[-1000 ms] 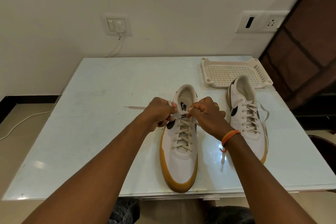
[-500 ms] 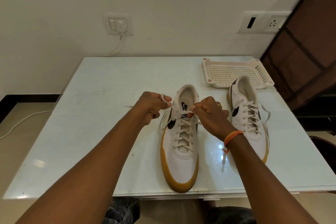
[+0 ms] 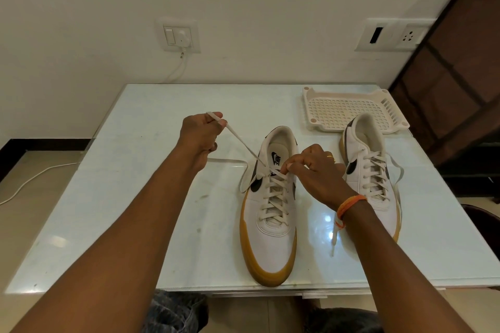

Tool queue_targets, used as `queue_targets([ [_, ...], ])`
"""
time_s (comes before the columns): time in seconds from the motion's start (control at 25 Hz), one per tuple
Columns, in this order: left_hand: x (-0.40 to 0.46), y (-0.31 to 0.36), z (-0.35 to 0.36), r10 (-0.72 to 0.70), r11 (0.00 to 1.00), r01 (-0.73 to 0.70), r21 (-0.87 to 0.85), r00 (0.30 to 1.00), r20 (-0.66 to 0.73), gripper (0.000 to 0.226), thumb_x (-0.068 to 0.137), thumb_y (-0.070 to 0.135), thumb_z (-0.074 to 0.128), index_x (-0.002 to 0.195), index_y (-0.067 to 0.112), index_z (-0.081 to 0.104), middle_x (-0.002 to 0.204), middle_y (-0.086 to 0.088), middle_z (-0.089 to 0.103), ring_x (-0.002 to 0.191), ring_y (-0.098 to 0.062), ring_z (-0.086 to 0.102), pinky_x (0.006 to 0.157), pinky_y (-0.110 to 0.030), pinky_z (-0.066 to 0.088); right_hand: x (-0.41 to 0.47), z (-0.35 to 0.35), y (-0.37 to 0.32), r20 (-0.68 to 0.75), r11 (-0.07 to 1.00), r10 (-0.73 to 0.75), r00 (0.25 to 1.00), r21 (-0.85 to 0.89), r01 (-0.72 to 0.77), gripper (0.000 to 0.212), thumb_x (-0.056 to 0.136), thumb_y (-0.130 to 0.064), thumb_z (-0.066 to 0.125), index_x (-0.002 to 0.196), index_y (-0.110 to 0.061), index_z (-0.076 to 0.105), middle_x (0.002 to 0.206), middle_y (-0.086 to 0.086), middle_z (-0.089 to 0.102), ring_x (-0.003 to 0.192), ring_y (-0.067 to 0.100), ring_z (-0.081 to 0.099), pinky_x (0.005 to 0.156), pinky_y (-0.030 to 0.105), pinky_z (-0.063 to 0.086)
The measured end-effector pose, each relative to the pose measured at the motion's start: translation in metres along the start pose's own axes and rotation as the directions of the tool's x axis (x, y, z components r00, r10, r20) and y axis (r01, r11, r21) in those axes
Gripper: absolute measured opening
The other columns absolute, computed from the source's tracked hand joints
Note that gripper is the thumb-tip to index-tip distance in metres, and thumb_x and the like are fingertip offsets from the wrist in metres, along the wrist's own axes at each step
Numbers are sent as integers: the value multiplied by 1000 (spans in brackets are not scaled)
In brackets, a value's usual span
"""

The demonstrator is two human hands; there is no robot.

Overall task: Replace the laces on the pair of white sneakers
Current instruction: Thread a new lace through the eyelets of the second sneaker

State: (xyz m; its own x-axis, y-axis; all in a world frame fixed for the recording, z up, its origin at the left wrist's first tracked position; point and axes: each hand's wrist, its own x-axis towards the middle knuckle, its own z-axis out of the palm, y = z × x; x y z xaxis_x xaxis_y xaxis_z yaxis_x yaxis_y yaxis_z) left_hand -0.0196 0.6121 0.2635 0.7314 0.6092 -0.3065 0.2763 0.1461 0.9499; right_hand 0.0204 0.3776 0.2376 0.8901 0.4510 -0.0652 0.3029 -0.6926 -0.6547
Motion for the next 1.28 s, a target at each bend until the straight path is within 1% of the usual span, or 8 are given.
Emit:
queue_targets([
  [0.16, 3, -10, -1, -182, 983, 183, 16, 981, -65, 13, 90, 12, 68, 100, 5, 64, 82, -6, 51, 60, -12, 38, 50, -23, 34, -1, 0, 2, -4, 999, -38, 999, 4, 38, 34, 90, -23, 55, 73, -51, 65, 93, -11, 45, 104, 13, 42, 94, 42, 25],
  [0.36, -17, -25, 15, -476, 865, 387, 318, 832, 284, 27, 90, 38, 67, 94, 12, 65, 76, 1, 58, 62, -10, 52, 52, -20, 46, -2, -4, 6, 22, 996, -84, 996, -3, 84, 23, 88, -27, 61, 78, -47, 65, 100, -9, 46, 105, 13, 40, 94, 40, 25],
  [0.48, -26, -32, 30, -449, 866, 305, 396, 823, 347, 33, 84, 32, 75, 103, 6, 69, 84, -2, 65, 69, -12, 55, 59, -22, 49, -3, -3, 8, 37, 986, -116, 993, -116, 119, 11, 83, -37, 69, 82, -45, 61, 104, -8, 44, 106, 14, 40, 89, 36, 24],
  [0.68, -33, -38, 40, -296, 910, 168, 378, 903, 311, 20, 83, 21, 77, 94, 6, 69, 75, -4, 65, 65, -13, 55, 58, -24, 48, -3, -2, 8, 21, 983, -112, 994, -144, 114, 6, 86, -40, 67, 84, -42, 61, 107, -7, 44, 108, 15, 40, 90, 37, 24],
  [0.84, -37, -33, 42, -297, 893, 152, 424, 907, 300, 13, 88, 21, 72, 86, 9, 68, 85, -5, 68, 79, -15, 60, 66, -27, 45, -3, 0, 10, 10, 969, -116, 993, -220, 115, 5, 87, -45, 64, 86, -42, 60, 108, -7, 43, 107, 15, 38, 87, 35, 20],
  [0.96, -43, -29, 39, -199, 862, -11, 507, 912, 358, 20, 94, 23, 63, 77, 12, 62, 72, 0, 59, 66, -10, 50, 54, -19, 38, -2, 2, 10, 11, 964, -115, 993, -240, 114, 7, 87, -46, 63, 85, -44, 57, 107, -7, 42, 105, 15, 39, 87, 35, 21],
  [1.12, -55, -31, 34, -160, 775, -242, 584, 819, 552, 33, 98, 31, 55, 73, 10, 60, 64, 3, 54, 58, -7, 45, 58, -17, 38, -1, 1, 12, 27, 995, -85, 996, -57, 86, 21, 95, -28, 55, 90, -46, 63, 103, -7, 44, 105, 15, 41, 91, 41, 28],
  [1.28, -63, -18, 15, -237, 670, -280, 687, 797, 556, 24, 96, 29, 60, 80, 14, 71, 70, 2, 64, 66, -5, 54, 70, -21, 43, -10, 2, 14, 62, 995, -56, 997, -82, 61, 42, 98, -12, 43, 123, -40, 61, 106, -5, 46, 108, 17, 42, 94, 42, 29],
])
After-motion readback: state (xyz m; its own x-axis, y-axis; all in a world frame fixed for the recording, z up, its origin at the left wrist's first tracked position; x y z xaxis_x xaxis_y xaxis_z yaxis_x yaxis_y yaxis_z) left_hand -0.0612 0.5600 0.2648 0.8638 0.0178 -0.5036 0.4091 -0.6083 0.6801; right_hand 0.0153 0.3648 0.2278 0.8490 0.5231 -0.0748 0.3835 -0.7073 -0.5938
